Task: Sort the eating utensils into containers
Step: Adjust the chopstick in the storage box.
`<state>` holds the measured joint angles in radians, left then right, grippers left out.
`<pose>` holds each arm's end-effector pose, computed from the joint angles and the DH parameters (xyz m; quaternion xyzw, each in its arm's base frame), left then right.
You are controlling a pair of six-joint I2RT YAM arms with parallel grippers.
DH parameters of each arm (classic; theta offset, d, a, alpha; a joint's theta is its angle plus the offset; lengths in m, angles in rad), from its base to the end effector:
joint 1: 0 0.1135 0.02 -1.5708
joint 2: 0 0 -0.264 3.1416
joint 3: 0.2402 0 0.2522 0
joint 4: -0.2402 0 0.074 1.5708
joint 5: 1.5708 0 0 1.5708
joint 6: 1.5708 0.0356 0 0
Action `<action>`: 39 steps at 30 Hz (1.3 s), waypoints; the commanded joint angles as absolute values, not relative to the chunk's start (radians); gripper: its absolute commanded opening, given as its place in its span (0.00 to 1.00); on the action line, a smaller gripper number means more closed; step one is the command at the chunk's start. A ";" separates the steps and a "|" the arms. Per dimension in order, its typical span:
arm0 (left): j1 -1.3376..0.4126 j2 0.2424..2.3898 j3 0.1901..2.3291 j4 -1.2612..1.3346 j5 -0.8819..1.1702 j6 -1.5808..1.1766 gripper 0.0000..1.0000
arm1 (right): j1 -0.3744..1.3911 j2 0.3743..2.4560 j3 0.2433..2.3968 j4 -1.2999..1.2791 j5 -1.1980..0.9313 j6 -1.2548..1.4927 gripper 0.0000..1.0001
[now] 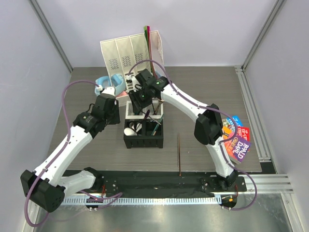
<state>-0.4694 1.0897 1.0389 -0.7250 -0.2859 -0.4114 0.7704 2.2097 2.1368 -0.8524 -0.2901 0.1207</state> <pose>0.2032 -0.0918 0.3193 -0.0287 0.9138 -0.0445 0.4026 0.3454 0.3494 0.2811 -0.3430 0.8747 0.2589 0.2241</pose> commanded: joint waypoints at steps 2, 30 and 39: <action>-0.463 1.078 1.028 -0.710 -0.273 -0.411 0.35 | 0.773 2.229 2.192 -0.831 -0.279 0.104 0.20; -0.463 1.071 0.960 -0.660 -0.193 -0.431 0.35 | 0.773 1.620 1.622 -0.007 -0.069 0.244 0.01; -0.463 1.055 0.931 -0.620 -0.153 -0.462 0.35 | 0.772 1.514 1.210 0.457 -0.181 0.327 0.01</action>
<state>-0.4690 1.0790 0.9470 -0.6735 -0.1932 -0.4320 0.7704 1.5452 1.3067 0.1349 -0.1276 0.2714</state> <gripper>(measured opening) 0.351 0.061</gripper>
